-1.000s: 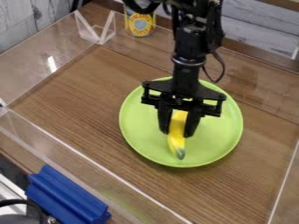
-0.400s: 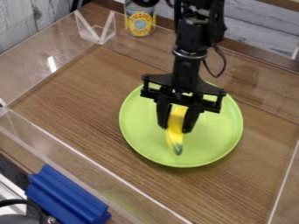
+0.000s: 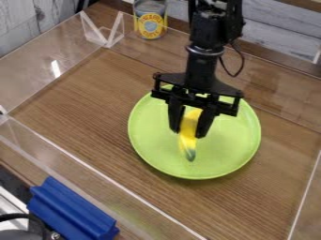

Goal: Remove the banana from inside the green plate and put it on the table

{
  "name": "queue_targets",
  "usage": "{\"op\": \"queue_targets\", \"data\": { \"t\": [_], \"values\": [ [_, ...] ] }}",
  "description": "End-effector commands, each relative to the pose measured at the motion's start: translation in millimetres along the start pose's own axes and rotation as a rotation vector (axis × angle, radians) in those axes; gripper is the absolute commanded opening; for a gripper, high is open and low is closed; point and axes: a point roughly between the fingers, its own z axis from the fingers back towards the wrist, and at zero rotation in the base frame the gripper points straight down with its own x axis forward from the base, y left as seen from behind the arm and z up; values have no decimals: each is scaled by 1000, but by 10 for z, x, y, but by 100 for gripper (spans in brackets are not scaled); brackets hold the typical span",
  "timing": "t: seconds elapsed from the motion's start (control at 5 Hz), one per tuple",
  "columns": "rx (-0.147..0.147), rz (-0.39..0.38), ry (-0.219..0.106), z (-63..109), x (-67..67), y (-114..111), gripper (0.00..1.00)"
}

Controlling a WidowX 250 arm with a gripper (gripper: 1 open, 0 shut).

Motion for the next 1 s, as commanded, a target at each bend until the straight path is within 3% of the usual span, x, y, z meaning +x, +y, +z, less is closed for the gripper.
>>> {"op": "queue_targets", "data": {
  "t": [0.0,0.8],
  "values": [
    [-33,-10,-74,265,29,12,0],
    [-29,-78,-85,504,29,274,0]
  ]
}}
